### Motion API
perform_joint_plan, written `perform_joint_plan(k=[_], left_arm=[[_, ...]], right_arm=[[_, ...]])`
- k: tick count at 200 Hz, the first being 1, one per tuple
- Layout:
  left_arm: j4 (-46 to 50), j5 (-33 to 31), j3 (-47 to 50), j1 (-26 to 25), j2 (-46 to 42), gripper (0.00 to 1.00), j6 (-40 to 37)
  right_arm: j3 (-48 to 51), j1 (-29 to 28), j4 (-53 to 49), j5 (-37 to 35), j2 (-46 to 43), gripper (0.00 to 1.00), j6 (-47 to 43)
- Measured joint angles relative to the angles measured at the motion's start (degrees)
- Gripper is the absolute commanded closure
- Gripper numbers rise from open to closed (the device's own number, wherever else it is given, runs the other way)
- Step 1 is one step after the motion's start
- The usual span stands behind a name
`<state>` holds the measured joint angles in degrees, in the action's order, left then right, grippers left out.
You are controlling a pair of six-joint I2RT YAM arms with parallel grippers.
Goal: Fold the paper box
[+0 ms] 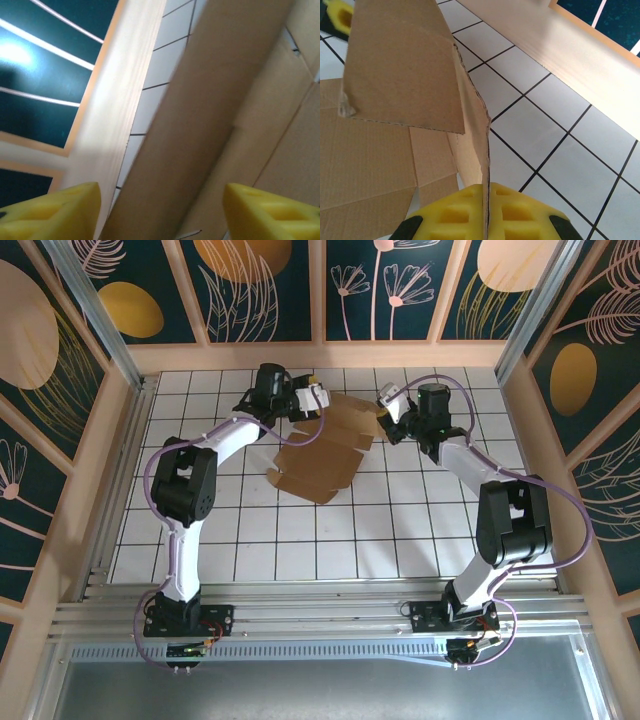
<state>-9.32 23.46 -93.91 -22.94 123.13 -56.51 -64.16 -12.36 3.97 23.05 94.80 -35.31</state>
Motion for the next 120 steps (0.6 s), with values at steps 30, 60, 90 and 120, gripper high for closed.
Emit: perform_joint_plan(k=[30,60,90,120], left_arm=[[-4.2,-0.7,2.4,0.0,-0.8,0.84,0.8],[-5.2,-0.7,3.8,0.0,-2.7,0.87,1.5],[-6.5,1.5,8.4,0.0,-5.3,0.91,2.9],[-6.8,3.8,13.3,-1.2,-7.2,0.97,2.6]], right_arm=[[0.0,0.1,-0.4,0.9,0.0,0.95,0.1],[-0.4,0.3,-1.0,3.0,-0.1,0.50,2.9],[-3.9,0.3,-8.0,7.8,-2.2,0.01,10.5],[-5.9,0.3,-12.1,12.1,-12.1,0.01,21.4]])
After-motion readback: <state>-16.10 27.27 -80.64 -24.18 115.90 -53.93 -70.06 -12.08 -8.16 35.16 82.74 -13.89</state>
